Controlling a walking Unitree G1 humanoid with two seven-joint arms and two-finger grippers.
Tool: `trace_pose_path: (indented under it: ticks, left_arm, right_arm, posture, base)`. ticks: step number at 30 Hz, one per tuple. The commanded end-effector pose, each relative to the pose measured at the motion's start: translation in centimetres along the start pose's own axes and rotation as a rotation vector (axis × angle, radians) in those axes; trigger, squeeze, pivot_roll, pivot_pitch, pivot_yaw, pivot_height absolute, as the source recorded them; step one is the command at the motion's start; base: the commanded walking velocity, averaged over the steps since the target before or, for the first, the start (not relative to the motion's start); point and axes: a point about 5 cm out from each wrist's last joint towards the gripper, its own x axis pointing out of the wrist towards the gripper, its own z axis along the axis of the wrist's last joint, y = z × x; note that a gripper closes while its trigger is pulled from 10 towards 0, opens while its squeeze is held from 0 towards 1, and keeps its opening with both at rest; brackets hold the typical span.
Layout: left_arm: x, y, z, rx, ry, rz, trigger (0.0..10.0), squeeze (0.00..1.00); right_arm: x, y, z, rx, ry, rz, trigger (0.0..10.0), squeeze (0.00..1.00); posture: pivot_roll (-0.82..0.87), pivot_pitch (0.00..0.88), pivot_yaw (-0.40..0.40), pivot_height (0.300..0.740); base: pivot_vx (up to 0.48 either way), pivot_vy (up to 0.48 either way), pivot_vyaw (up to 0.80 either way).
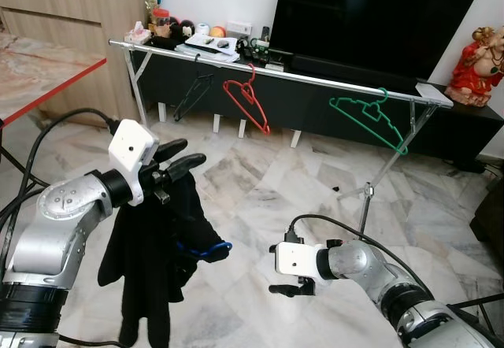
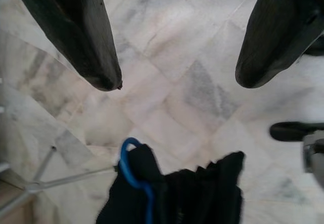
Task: Hang hanger
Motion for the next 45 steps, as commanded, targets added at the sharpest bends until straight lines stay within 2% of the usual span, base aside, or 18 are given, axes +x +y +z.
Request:
trace_pose_path:
  ticks: [1, 2, 3, 10, 16, 26, 29, 36, 37, 38, 39, 40, 45]
  left_arm:
    - [0.3, -0.1, 1.8, 0.041, -0.045, -0.039, 5.0, 0.00]
    - [0.2, -0.1, 1.9, 0.045, -0.043, -0.045, 7.1, 0.00]
    - [0.2, 0.0, 2.0, 0.046, -0.041, -0.048, 10.0, 0.00]
    - [-0.2, 0.6, 3.5, 0.053, -0.052, -0.078, 10.0, 0.00]
    - [0.0, 0.5, 4.6, 0.057, -0.072, -0.119, 10.0, 0.00]
    - [0.4, 0.1, 6.7, 0.076, -0.114, -0.168, 10.0, 0.00]
    - [0.5, 0.0, 6.8, 0.077, -0.117, -0.174, 10.0, 0.00]
    - [0.6, -0.1, 7.4, 0.083, -0.122, -0.182, 10.0, 0.00]
    - [0.6, -0.1, 7.4, 0.085, -0.123, -0.182, 10.0, 0.00]
    - [0.6, -0.1, 7.5, 0.085, -0.123, -0.182, 10.0, 0.00]
    - [0.6, -0.1, 7.5, 0.086, -0.124, -0.182, 10.0, 0.00]
    - [0.6, -0.1, 7.6, 0.086, -0.125, -0.183, 10.0, 0.00]
    - [0.7, -0.3, 7.8, 0.088, -0.129, -0.189, 10.0, 0.00]
  right_arm:
    - [-0.1, -0.4, -0.1, 0.012, 0.016, -0.035, 10.0, 0.00]
    - [0.0, -0.4, -0.1, 0.018, 0.014, -0.036, 10.0, 0.00]
    - [0.1, -0.2, -0.1, 0.019, 0.013, -0.031, 10.0, 0.00]
    - [0.5, 0.4, -0.2, 0.019, 0.031, -0.008, 10.0, 0.00]
    - [0.7, 0.8, -0.4, 0.011, 0.050, 0.000, 10.0, 0.00]
    - [1.4, 1.2, 0.3, 0.052, 0.002, -0.011, 10.0, 0.00]
    - [1.6, 1.5, 0.4, 0.056, -0.004, 0.019, 10.0, 0.00]
    - [1.8, 1.5, 0.5, 0.067, -0.009, -0.001, 10.0, 0.00]
    - [1.8, 1.5, 0.5, 0.065, -0.008, -0.004, 4.9, 0.00]
    - [1.8, 1.5, 0.6, 0.063, -0.007, -0.005, 4.9, 0.00]
    - [1.8, 1.5, 0.6, 0.059, -0.005, -0.006, 0.3, 0.00]
    - [1.9, 1.5, 0.6, 0.058, -0.005, -0.007, 0.0, 0.00]
    - [1.9, 1.5, 0.7, 0.058, -0.006, -0.009, 0.0, 0.00]
  posture:
    - [0.19, 0.000, -0.156, 0.740]
    - [0.19, 0.000, -0.157, 0.740]
    - [0.20, 0.000, -0.157, 0.740]
    - [0.21, 0.000, -0.157, 0.740]
    - [0.21, 0.000, -0.156, 0.740]
    - [0.23, 0.000, -0.151, 0.740]
    - [0.23, 0.000, -0.150, 0.740]
    - [0.24, 0.000, -0.149, 0.740]
    - [0.24, 0.000, -0.148, 0.740]
    - [0.24, 0.000, -0.148, 0.740]
    - [0.24, 0.000, -0.148, 0.740]
    - [0.24, 0.000, -0.149, 0.740]
    - [0.24, 0.000, -0.150, 0.740]
  base:
    - [0.000, 0.000, 0.00]
    - [0.000, 0.000, 0.00]
    - [0.000, 0.000, 0.00]
    - [0.000, 0.000, 0.00]
    - [0.000, 0.000, 0.00]
    - [0.000, 0.000, 0.00]
    - [0.000, 0.000, 0.00]
    - [0.000, 0.000, 0.00]
    - [0.000, 0.000, 0.00]
    - [0.000, 0.000, 0.00]
    - [0.000, 0.000, 0.00]
    - [0.000, 0.000, 0.00]
    - [0.000, 0.000, 0.00]
